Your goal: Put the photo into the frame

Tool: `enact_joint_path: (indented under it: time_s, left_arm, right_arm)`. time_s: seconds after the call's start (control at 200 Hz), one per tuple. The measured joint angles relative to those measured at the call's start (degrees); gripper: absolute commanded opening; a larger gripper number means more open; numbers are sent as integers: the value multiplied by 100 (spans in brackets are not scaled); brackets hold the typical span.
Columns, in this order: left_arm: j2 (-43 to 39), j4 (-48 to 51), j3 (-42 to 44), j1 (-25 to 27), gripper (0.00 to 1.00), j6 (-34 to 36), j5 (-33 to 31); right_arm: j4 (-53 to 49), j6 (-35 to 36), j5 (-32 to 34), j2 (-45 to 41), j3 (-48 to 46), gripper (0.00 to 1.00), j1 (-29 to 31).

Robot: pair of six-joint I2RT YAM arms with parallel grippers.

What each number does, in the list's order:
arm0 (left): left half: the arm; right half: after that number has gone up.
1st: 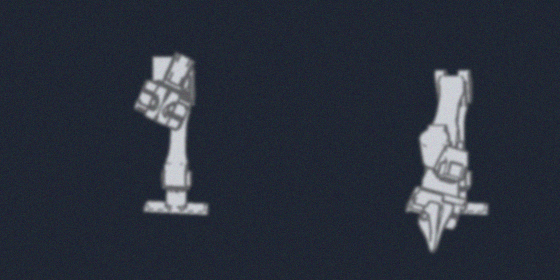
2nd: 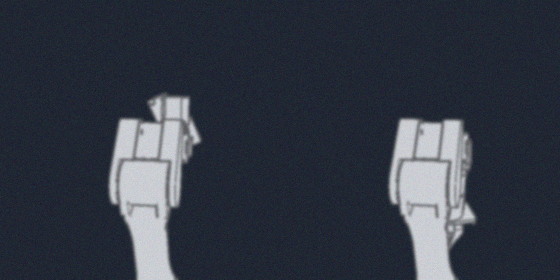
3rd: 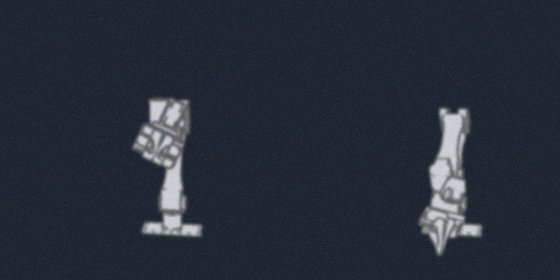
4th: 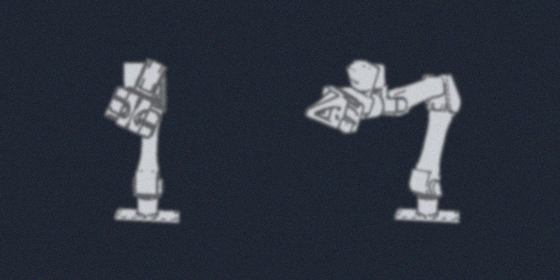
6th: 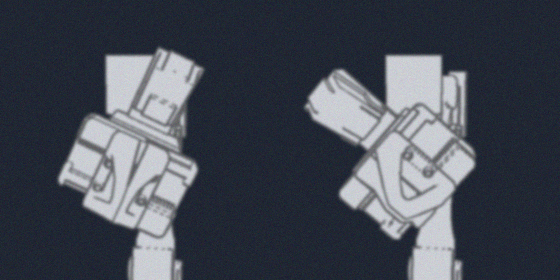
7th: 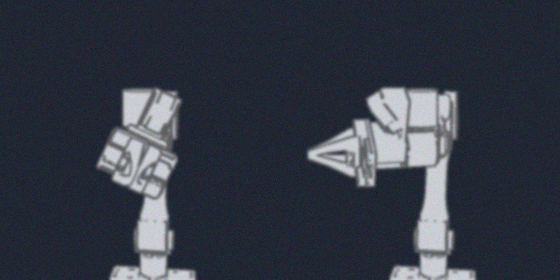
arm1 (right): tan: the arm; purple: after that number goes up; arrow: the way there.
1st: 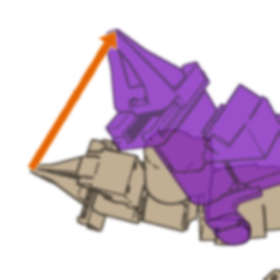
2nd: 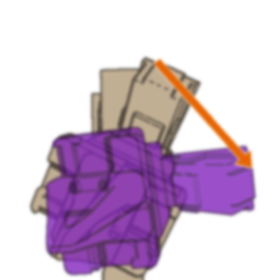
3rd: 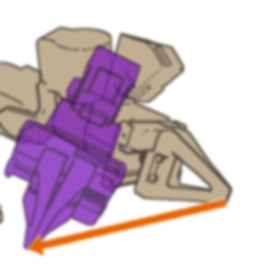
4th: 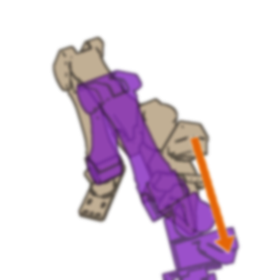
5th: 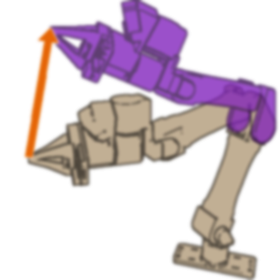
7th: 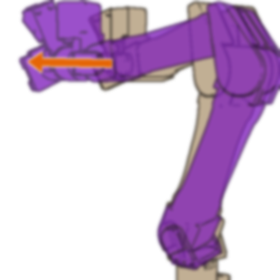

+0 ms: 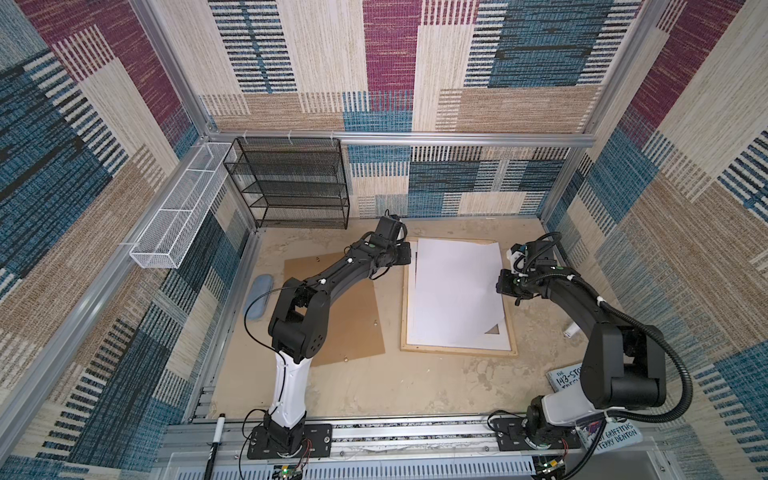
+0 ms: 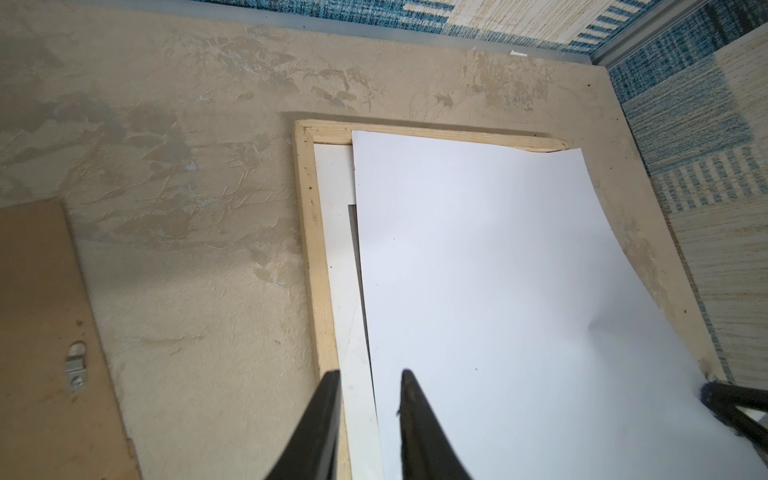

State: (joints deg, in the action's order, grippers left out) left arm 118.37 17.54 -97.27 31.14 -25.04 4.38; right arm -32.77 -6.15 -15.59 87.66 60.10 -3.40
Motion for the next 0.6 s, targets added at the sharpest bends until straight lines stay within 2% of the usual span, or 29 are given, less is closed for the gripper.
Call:
enact_joint_path:
  time_s: [0.21, 0.601]
  left_arm:
    - [-125, 76, 46, -2, 28, 50, -116]
    - [-260, 114, 282, -11, 28, 83, -125]
  right_arm:
    - [-142, 164, 17, 24, 50, 0, 0]
    - [-138, 210, -221, -431, -33, 0, 83]
